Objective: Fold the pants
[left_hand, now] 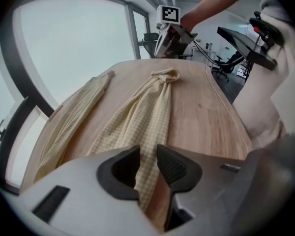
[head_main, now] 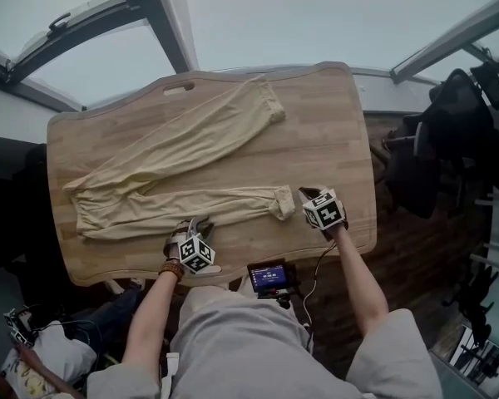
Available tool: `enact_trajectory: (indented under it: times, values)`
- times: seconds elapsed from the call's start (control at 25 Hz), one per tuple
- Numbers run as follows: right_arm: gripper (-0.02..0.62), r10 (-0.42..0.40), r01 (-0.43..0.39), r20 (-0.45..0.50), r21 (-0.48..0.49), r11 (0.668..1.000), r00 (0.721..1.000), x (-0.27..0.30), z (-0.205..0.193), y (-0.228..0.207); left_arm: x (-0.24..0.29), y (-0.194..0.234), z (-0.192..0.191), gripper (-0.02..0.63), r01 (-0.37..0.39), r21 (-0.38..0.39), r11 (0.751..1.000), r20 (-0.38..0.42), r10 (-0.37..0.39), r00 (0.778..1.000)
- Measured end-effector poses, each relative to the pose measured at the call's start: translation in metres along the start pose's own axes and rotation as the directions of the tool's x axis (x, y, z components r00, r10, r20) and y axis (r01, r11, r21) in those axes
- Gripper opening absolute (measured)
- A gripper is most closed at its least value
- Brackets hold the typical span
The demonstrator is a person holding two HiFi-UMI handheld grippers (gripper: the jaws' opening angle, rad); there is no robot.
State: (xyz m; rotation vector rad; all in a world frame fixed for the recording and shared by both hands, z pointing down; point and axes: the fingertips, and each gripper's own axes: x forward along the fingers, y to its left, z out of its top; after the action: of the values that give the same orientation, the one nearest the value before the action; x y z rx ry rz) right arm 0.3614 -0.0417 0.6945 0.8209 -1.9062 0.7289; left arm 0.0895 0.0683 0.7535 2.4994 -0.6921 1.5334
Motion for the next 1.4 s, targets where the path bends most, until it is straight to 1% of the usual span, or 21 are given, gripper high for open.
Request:
enact_trajectory:
  times: [0.08,0.12,0.16,0.2,0.24,0.36,0.44,0.48,0.52,0.56,0.64,0.72,0.88,1.0,1.08,1.16,1.2,1.24,1.28,1.32,1.4]
  values:
    - [0.010,0.035,-0.035,0.002,-0.001,0.999,0.999,-0.003,0.003,0.006,-0.005,0.005,0.012,0.112,-0.017,-0.035,0.999,0.055,0.018,0.998]
    - [0.048,0.075,-0.075,-0.004,0.005,0.997,0.997,0.003,0.004,0.017,-0.009,0.012,0.019,0.112,-0.030,-0.068,0.997,0.086,0.036,0.996]
    - [0.155,0.114,-0.114,-0.013,0.009,0.993,0.993,0.012,0.003,0.030,-0.013,0.020,0.025,0.114,-0.045,-0.101,0.994,0.110,0.056,0.992]
    - [0.207,0.138,-0.138,-0.024,0.004,0.990,0.990,0.021,0.001,0.041,-0.015,0.027,0.030,0.114,-0.060,-0.124,0.991,0.123,0.075,0.990]
    - [0.209,0.139,-0.140,-0.037,-0.013,0.990,0.990,0.031,-0.001,0.049,-0.015,0.032,0.033,0.117,-0.072,-0.133,0.989,0.123,0.088,0.989]
    - [0.209,0.072,-0.079,-0.084,-0.088,0.993,0.994,0.058,-0.009,0.057,-0.006,0.037,0.034,0.138,-0.072,-0.105,0.992,0.083,0.081,0.993]
    - [0.185,0.046,-0.060,-0.112,-0.120,0.991,0.993,0.065,-0.013,0.058,0.003,0.033,0.032,0.143,-0.050,-0.085,0.995,0.051,0.055,0.997]
    - [0.165,0.047,-0.060,-0.108,-0.125,0.990,0.993,0.064,-0.012,0.057,0.007,0.030,0.031,0.142,-0.040,-0.074,0.996,0.033,0.042,0.999]
    - [0.120,0.047,-0.058,-0.088,-0.121,0.991,0.995,0.059,-0.009,0.055,0.011,0.026,0.029,0.141,-0.031,-0.061,0.998,0.013,0.032,0.999]
    - [0.052,0.046,-0.052,-0.057,-0.110,0.993,0.997,0.053,-0.005,0.052,0.014,0.022,0.027,0.129,-0.027,-0.049,0.998,-0.009,0.026,1.000]
    - [0.031,0.053,-0.052,0.015,-0.049,0.997,0.998,0.035,0.003,0.041,0.017,0.016,0.020,0.060,-0.027,-0.037,0.999,-0.041,0.025,0.999]
    - [0.005,0.064,-0.068,0.079,0.049,0.997,0.995,0.014,0.007,0.023,0.017,0.011,0.014,0.026,-0.027,-0.051,0.998,-0.051,0.025,0.998]
    - [0.003,0.037,-0.060,0.128,0.182,0.981,0.991,-0.023,-0.003,-0.034,0.006,0.008,0.017,0.021,-0.017,-0.098,0.995,0.011,0.018,1.000]
    - [0.003,0.011,-0.040,0.127,0.227,0.973,0.992,-0.035,-0.026,-0.077,-0.006,0.004,0.020,0.021,-0.002,-0.127,0.992,0.058,0.010,0.998]
    - [0.005,-0.020,-0.008,0.118,0.230,0.973,0.993,-0.039,-0.042,-0.104,-0.014,0.004,0.021,0.025,-0.016,-0.137,0.990,0.076,0.027,0.997]
    - [0.006,0.003,-0.021,0.118,0.147,0.989,0.993,-0.041,-0.046,-0.104,-0.022,0.004,0.026,0.067,-0.030,-0.128,0.991,0.103,0.043,0.994]
    - [0.008,0.062,-0.072,0.135,0.075,0.995,0.989,-0.041,-0.042,-0.088,-0.026,0.004,0.030,0.100,-0.032,-0.121,0.992,0.117,0.047,0.992]
    - [0.041,0.140,-0.141,0.148,-0.006,0.990,0.979,-0.040,-0.037,-0.065,-0.029,0.006,0.034,0.107,-0.036,-0.114,0.993,0.127,0.050,0.991]
    - [0.126,0.214,-0.202,0.141,-0.089,0.975,0.967,-0.036,-0.032,-0.040,-0.031,0.009,0.037,0.110,-0.042,-0.105,0.994,0.131,0.055,0.990]
    - [0.185,0.259,-0.239,0.113,-0.167,0.957,0.959,-0.030,-0.029,-0.019,-0.032,0.014,0.040,0.110,-0.049,-0.094,0.994,0.130,0.061,0.990]
    - [0.187,0.266,-0.250,0.020,-0.281,0.927,0.964,-0.011,-0.031,0.002,-0.026,0.026,0.046,0.110,-0.058,-0.063,0.996,0.113,0.064,0.991]
